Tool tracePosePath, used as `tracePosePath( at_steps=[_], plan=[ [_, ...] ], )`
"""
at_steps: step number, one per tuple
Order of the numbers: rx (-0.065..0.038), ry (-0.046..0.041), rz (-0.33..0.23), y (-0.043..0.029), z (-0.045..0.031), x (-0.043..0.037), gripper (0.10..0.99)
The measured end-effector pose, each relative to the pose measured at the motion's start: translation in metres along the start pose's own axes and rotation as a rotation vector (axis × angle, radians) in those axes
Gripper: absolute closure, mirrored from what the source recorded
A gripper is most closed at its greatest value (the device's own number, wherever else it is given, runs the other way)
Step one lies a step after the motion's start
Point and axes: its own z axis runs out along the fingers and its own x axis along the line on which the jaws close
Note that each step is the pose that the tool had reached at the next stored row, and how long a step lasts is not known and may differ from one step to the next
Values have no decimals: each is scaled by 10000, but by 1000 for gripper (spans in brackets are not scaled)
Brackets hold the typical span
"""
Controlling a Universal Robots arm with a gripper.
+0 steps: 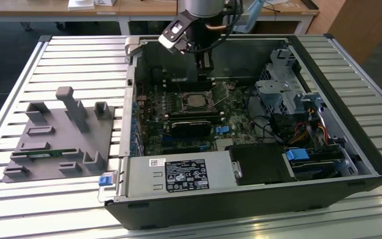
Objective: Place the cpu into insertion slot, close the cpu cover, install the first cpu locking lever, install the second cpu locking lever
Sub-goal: 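Close the cpu cover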
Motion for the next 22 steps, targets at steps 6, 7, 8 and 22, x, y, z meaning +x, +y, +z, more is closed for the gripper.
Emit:
tracePosePath(
  at_steps=[6, 7, 8, 22],
  plan=[
    [-1, 0, 2, 7, 1, -47, 980],
    [3, -1, 2, 21, 1, -47, 980],
    [7, 0, 2, 33, 2, -48, 980],
    [32, 0, 1, 98, 6, -48, 980]
  ],
)
